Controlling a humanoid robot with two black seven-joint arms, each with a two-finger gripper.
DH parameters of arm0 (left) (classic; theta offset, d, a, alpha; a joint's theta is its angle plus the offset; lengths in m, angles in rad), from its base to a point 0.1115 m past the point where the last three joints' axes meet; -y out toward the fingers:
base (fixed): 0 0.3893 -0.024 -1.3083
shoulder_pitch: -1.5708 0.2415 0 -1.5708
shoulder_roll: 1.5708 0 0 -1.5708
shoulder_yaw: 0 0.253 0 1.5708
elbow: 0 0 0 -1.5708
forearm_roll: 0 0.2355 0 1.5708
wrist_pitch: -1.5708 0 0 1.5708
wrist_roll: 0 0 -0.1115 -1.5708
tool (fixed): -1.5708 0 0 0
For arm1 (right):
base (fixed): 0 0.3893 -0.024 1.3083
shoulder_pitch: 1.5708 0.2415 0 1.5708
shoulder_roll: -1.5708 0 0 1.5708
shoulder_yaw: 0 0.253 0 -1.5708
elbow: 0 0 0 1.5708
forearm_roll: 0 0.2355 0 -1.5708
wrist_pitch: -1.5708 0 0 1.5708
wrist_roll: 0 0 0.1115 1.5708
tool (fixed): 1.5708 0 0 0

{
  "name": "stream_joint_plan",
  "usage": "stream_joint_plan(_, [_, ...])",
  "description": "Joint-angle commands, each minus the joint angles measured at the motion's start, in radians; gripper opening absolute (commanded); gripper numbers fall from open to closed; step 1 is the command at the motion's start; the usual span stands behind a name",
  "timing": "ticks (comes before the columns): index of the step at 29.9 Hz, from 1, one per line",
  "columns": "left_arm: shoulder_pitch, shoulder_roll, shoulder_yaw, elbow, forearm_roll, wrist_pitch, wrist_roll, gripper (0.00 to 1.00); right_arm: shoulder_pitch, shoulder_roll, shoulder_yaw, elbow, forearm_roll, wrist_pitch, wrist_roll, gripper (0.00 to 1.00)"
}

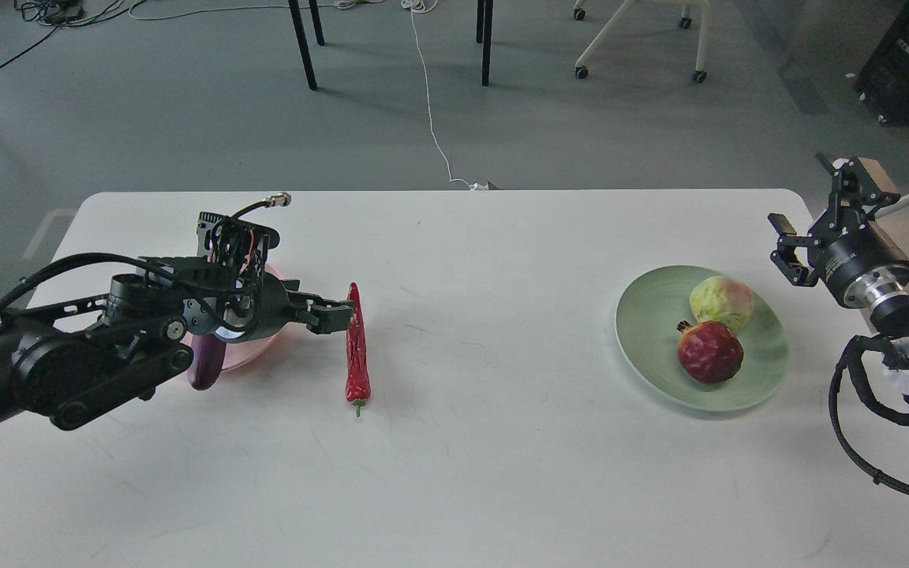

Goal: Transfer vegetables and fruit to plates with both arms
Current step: 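Move the left gripper to the red chili pepper and grasp it, then carry the chili pepper with the left gripper onto the pink plate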

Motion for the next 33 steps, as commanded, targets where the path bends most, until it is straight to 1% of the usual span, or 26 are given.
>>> stream_joint_plan(1, [0.008,-0.045,-0.001,0.023,-0.006,0.013,0.000,0.95,-0.001,0.000,-0.002,-0.001,0.000,0.000,0.000,0.99])
stream_joint_plan(9, [0.006,-0.100,-0.007,0.055,-0.011,0.015,0.001,0.94,-0.001,0.000,-0.002,0.000,0.000,0.000,0.000,0.99])
stream_joint_plan(13, [0.008,-0.103,-0.006,0.081,-0.017,0.015,0.000,0.89,-0.001,0.000,-0.002,0.000,0.000,0.000,0.000,0.99])
stream_joint_plan(17, [0.009,-0.125,-0.007,0.115,-0.017,0.011,-0.002,0.77,-0.004,0.000,-0.005,0.000,0.000,0.000,0.000,0.99])
stream_joint_plan(25, [0.009,-0.131,-0.004,0.121,-0.018,0.010,0.000,0.44,-0.005,0.000,-0.005,0.000,0.000,0.000,0.000,0.99])
stream_joint_plan(31, [0.006,-0.125,-0.007,0.115,-0.018,0.007,0.009,0.12,-0.008,0.000,-0.008,0.000,0.000,0.000,0.000,0.99])
stream_joint_plan(32, [0.006,-0.119,-0.013,0.109,-0.021,0.005,0.017,0.09,-0.008,0.000,-0.008,0.000,0.000,0.000,0.000,0.99])
stream_joint_plan(33, [0.003,-0.114,-0.016,0.106,-0.031,0.004,0.023,0.08,-0.008,0.000,-0.009,0.000,0.000,0.000,0.000,0.99])
